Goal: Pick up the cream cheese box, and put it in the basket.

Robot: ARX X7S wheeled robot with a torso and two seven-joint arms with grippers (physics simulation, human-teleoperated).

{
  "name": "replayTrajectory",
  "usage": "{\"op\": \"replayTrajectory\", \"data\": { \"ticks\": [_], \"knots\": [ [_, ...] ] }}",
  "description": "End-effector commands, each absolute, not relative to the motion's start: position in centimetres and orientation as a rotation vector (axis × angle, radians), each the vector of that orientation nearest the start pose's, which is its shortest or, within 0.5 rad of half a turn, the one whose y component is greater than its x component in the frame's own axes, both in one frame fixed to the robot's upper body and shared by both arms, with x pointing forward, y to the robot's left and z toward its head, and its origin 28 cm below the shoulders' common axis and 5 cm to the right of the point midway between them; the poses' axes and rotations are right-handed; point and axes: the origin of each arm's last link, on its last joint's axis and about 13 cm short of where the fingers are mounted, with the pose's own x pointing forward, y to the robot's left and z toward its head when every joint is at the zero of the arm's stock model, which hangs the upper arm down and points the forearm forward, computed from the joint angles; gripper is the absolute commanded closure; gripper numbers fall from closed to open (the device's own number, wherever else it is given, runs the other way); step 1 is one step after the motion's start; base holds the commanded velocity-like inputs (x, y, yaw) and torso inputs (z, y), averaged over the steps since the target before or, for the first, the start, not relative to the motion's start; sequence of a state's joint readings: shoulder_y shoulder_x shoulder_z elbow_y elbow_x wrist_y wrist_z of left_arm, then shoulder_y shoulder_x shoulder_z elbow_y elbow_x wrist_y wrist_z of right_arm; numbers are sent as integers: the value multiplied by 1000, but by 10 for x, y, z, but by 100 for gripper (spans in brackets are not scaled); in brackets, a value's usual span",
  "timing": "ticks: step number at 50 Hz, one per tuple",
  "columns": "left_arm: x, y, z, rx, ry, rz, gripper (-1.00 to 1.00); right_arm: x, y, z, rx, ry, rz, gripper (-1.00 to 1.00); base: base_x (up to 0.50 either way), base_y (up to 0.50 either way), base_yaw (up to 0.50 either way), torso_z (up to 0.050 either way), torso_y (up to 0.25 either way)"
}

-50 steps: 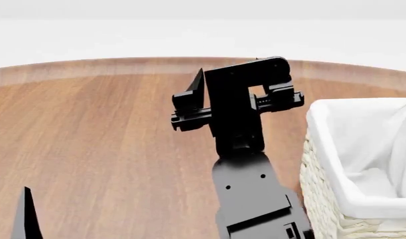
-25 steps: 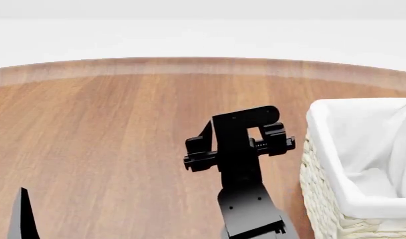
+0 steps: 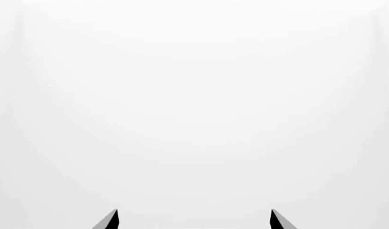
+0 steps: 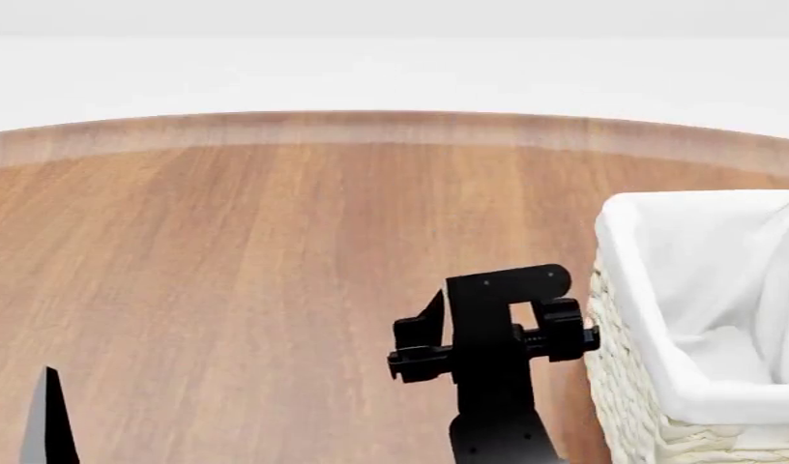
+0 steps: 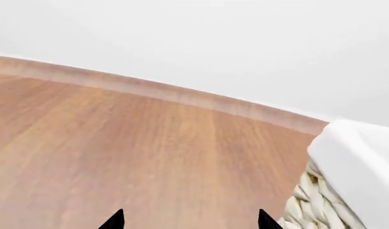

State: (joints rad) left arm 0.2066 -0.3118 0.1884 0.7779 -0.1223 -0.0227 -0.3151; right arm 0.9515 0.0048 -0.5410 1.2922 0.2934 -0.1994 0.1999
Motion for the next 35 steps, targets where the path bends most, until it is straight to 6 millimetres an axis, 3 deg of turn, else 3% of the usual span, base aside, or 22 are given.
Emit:
{"op": "replayTrajectory", "data": {
  "ticks": [1, 24, 35],
  "knots": [
    [145, 204, 131, -2, -496, -39, -100, 369, -81, 35, -193, 180, -10, -100, 0, 0, 0, 0, 0],
    [145, 204, 129, 9, -501, -45, -100, 356, -83, 16, -183, 255, -3, -100, 0, 0, 0, 0, 0],
    [145, 204, 130, 8, -504, -52, -100, 354, -83, 13, -181, 265, -3, -100, 0, 0, 0, 0, -170]
  ]
}}
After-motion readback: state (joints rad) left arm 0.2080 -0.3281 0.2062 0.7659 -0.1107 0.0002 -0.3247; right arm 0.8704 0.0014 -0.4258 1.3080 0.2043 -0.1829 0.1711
